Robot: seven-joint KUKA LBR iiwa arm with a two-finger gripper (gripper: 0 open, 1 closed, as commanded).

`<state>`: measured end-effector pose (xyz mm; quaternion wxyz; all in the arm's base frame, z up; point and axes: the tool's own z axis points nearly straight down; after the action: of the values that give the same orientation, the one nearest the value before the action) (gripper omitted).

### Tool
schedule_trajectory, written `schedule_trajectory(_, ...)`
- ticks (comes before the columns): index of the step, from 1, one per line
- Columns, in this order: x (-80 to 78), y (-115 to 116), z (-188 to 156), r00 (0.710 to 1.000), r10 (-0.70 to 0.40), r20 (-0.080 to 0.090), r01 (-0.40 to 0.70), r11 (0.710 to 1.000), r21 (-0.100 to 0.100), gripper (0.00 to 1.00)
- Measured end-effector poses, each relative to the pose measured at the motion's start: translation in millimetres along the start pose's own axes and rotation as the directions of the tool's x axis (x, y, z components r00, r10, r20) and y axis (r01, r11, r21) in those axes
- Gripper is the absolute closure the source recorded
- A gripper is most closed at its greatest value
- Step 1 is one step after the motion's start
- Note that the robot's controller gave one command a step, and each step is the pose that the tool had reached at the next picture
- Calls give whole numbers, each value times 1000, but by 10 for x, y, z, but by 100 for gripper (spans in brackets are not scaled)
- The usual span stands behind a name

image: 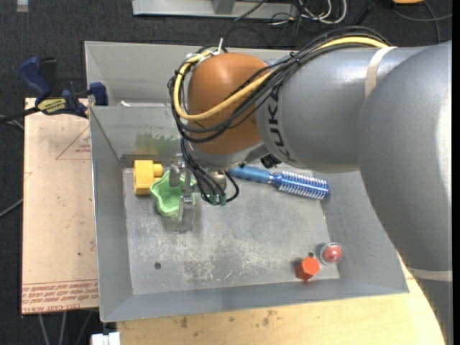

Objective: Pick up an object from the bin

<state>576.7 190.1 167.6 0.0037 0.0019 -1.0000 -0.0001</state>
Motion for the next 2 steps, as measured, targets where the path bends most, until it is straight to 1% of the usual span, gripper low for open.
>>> schedule_trajectory(1,-445,-510,974,984,177,6,-177,984,-1,0)
schedule_trajectory(2,-460,-488,927,984,177,12,-176,984,-5,100)
